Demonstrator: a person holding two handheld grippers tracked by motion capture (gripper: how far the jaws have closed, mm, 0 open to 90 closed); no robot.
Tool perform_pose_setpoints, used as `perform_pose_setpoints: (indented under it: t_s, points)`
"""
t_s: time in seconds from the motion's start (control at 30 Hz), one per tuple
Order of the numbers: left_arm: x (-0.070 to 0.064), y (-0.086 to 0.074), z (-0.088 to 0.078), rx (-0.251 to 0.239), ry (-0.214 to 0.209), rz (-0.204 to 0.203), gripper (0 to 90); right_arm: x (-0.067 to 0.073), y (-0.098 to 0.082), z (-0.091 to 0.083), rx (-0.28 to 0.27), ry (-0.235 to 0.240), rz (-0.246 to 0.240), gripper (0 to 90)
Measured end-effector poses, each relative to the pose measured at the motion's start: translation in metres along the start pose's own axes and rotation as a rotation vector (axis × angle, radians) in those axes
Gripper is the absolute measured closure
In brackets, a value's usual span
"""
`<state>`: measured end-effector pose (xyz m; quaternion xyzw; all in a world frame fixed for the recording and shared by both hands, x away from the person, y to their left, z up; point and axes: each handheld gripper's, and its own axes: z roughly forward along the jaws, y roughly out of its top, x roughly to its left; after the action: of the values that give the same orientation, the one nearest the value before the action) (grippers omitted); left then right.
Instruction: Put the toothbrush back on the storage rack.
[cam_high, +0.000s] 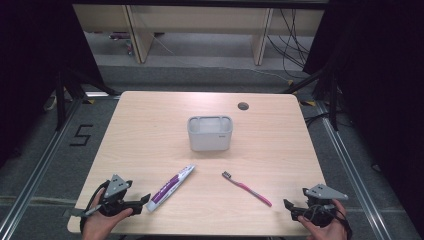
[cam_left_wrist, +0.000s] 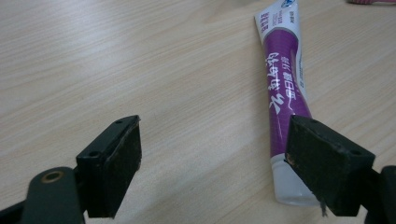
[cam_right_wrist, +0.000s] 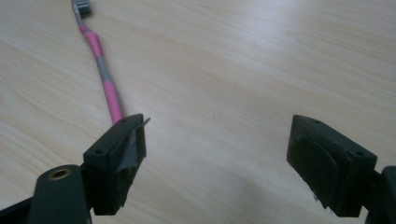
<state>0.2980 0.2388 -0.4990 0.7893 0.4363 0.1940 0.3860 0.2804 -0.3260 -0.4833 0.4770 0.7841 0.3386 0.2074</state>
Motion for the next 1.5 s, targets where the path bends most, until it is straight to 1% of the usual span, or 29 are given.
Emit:
perform_pose_setpoints:
  t_s: [0.03,0.07,0.1,0.2,0.33,0.4,0.43,0.47,0.5,0.53,0.57,0.7,0.73,0.77,0.87,0.9,0.93,0.97,1.0,1.03,1.07,1.1,1.13,1.17,1.2,1.23,1.33,1.4,1.5]
  points:
    - [0.0,0.0,0.0,0.001,0.0,0.003,18.1,0.0,0.0,0.0,0.0,0.0,0.0,20.9]
    - [0.0,0.0,0.0,-0.003,0.006,-0.003,18.1,0.001,0.002,0.0,0.016,0.005,-0.026,22.4]
    - [0.0,0.0,0.0,-0.003,0.006,-0.003,18.1,0.001,0.002,0.0,0.016,0.005,-0.026,22.4]
    - [0.0,0.0,0.0,0.001,0.0,0.0,18.0,0.0,0.003,0.002,0.004,0.013,-0.058,24.2]
    - [0.0,0.0,0.0,0.002,0.001,0.003,18.0,0.003,0.006,0.002,0.035,0.039,-0.039,28.6]
    - [0.0,0.0,0.0,-0.002,0.006,-0.002,18.1,0.0,0.009,0.003,0.025,0.04,-0.103,29.7]
    - [0.0,0.0,0.0,-0.002,0.007,-0.002,18.1,0.003,0.01,0.003,0.046,0.059,-0.061,31.2]
    - [0.0,0.0,0.0,0.004,0.001,0.004,18.1,0.005,0.01,0.002,0.058,0.048,-0.058,32.2]
    - [0.0,0.0,-0.001,0.006,0.001,0.001,18.0,0.005,0.011,0.003,0.055,0.059,-0.073,32.3]
    - [0.0,0.0,-0.001,0.005,0.002,0.002,18.1,0.007,0.012,0.003,0.062,0.057,-0.064,32.6]
    - [0.0,0.0,0.0,0.004,0.002,0.003,18.1,0.006,0.014,0.003,0.069,0.054,-0.091,33.9]
    - [0.001,0.0,0.0,-0.001,0.008,-0.001,18.0,0.013,0.019,0.005,0.091,0.078,-0.093,35.5]
    - [0.001,0.0,0.0,0.0,0.006,0.0,18.1,0.012,0.02,0.005,0.094,0.078,-0.115,35.8]
    - [0.001,0.0,-0.001,0.004,0.001,0.003,18.1,0.018,0.022,0.006,0.109,0.091,-0.089,36.8]
    - [0.0,0.0,-0.001,-0.004,0.004,-0.003,18.1,0.022,0.027,0.007,0.115,0.109,-0.12,38.9]
    - [0.001,0.0,-0.001,0.004,-0.001,0.008,18.1,0.022,0.03,0.008,0.119,0.113,-0.149,39.3]
    - [0.001,0.0,-0.001,0.0,0.0,0.007,18.1,0.026,0.031,0.008,0.131,0.122,-0.132,40.1]
    - [0.001,-0.001,-0.001,-0.006,0.0,0.004,18.1,0.027,0.033,0.01,0.131,0.131,-0.158,41.0]
    - [0.001,0.0,-0.002,-0.002,0.002,0.006,18.1,0.029,0.034,0.011,0.134,0.134,-0.163,41.6]
    - [0.001,0.0,-0.002,-0.002,0.001,0.007,18.1,0.029,0.037,0.013,0.134,0.138,-0.203,42.4]
    - [0.001,0.0,-0.002,-0.004,0.0,0.009,18.1,0.03,0.038,0.014,0.147,0.145,-0.206,43.1]
    - [0.001,0.0,-0.002,-0.002,0.001,0.008,18.1,0.033,0.039,0.017,0.127,0.155,-0.214,43.9]
    - [0.001,0.0,-0.002,0.001,0.001,0.011,18.1,0.034,0.041,0.018,0.134,0.153,-0.247,44.4]
    - [0.001,0.0,-0.002,0.004,0.001,0.009,18.1,0.037,0.042,0.019,0.143,0.157,-0.231,45.1]
    - [0.0,0.0,-0.001,-0.003,0.002,0.001,18.1,0.042,0.045,0.022,0.163,0.17,-0.232,46.0]
    - [0.0,0.0,-0.002,0.003,0.004,0.01,18.1,0.042,0.045,0.022,0.163,0.17,-0.232,46.0]
    - [0.0,0.0,-0.002,0.002,0.002,0.008,18.1,0.046,0.054,0.028,0.177,0.174,-0.284,48.2]
    - [0.0,0.0,-0.002,0.003,0.002,0.008,18.1,0.047,0.056,0.027,0.194,0.185,-0.279,48.6]
    - [0.0,0.0,-0.001,0.002,0.0,0.002,18.1,0.052,0.062,0.033,0.195,0.188,-0.312,51.3]
